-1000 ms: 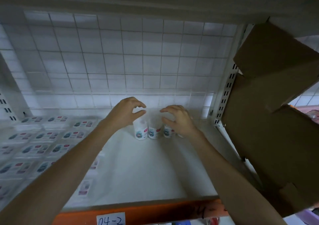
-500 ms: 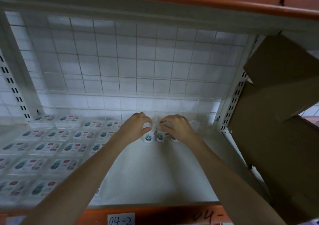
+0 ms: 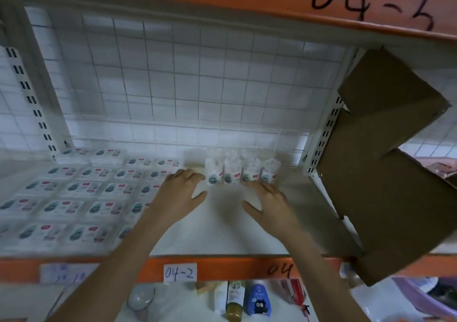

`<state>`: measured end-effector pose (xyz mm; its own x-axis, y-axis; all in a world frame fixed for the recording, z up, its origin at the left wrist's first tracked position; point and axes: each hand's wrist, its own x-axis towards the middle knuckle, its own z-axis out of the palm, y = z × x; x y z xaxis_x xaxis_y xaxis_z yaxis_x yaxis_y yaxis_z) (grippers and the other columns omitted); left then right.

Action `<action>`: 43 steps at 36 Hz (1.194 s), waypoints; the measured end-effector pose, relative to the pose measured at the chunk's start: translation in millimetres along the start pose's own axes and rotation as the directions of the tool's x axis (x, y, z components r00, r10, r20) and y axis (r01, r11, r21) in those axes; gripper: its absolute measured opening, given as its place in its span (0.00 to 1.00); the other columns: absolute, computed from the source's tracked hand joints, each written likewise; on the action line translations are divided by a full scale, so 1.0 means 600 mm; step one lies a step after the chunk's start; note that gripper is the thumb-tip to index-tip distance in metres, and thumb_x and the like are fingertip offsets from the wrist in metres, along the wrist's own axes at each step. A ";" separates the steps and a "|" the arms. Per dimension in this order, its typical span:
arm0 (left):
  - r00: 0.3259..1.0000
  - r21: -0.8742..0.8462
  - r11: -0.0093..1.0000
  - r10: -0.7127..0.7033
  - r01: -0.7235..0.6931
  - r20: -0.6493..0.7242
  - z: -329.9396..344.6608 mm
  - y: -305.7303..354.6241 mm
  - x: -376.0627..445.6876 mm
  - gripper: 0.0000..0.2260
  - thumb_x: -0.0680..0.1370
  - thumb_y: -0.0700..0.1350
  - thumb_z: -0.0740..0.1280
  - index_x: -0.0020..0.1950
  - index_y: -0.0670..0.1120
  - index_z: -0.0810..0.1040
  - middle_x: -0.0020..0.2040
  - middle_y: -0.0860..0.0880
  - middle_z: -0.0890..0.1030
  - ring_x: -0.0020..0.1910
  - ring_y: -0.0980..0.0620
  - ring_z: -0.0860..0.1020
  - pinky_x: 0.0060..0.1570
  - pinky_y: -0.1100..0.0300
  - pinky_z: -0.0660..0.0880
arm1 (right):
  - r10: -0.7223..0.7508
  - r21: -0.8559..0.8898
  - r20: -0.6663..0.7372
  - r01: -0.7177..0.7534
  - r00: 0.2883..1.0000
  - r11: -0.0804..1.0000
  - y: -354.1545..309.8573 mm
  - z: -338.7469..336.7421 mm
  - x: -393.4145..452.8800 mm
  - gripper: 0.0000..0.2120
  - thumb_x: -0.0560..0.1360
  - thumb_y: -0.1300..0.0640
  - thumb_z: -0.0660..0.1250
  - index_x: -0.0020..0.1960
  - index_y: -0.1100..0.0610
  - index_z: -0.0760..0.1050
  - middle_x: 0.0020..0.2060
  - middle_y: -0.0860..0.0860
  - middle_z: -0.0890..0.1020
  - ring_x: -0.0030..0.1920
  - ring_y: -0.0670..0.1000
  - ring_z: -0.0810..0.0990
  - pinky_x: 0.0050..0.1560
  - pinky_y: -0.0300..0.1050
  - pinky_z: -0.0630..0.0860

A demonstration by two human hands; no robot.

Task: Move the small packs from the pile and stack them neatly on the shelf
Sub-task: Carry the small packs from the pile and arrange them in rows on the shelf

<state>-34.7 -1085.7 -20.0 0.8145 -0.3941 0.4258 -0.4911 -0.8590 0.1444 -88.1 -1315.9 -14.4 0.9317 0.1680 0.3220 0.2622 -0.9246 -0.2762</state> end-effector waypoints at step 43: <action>0.587 0.169 0.566 -0.799 0.807 -0.130 -0.347 -0.223 -0.839 0.19 0.77 0.54 0.62 0.66 0.51 0.71 0.61 0.52 0.76 0.58 0.54 0.75 0.55 0.63 0.70 | -0.749 0.401 0.335 0.633 0.572 0.663 -0.753 0.248 -0.220 0.20 0.77 0.43 0.57 0.69 0.44 0.63 0.67 0.39 0.65 0.65 0.42 0.64 0.61 0.38 0.62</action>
<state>-443.2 -704.2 -67.8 0.8305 0.4975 0.2506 0.4318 -0.8591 0.2748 -292.0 -869.7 -66.7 0.4207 0.9030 0.0873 0.8639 -0.3694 -0.3424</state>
